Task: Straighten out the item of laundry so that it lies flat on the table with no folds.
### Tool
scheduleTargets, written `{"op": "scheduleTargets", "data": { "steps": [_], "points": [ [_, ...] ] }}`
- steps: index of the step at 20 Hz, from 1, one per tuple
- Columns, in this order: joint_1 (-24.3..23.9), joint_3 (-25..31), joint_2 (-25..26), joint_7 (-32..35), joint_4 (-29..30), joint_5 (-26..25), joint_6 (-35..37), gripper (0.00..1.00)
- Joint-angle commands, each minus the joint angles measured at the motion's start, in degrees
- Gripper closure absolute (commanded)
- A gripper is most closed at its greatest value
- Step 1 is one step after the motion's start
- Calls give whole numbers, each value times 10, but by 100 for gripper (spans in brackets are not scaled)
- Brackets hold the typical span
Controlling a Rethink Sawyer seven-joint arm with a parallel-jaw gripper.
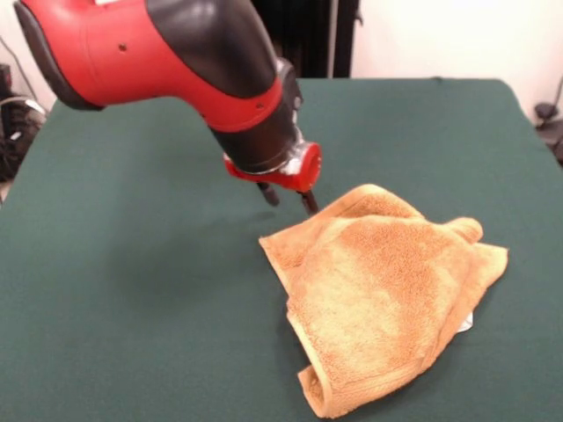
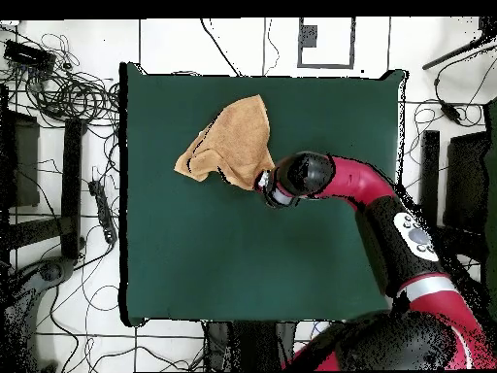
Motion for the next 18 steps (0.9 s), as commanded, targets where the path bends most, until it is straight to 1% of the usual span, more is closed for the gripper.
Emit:
{"op": "scheduleTargets", "data": {
  "steps": [1,3,5,11,15,18],
  "points": [
    [44,41,64,-81,-19,-11,-47,0],
    [45,39,62,-81,-15,-14,-53,0],
    [43,39,71,-90,-23,-14,-51,0],
    [30,36,81,-106,-11,-27,-67,0],
    [23,37,79,-126,-11,-28,-46,0],
    [18,41,83,-132,-12,-29,-51,0]
  ]
}}
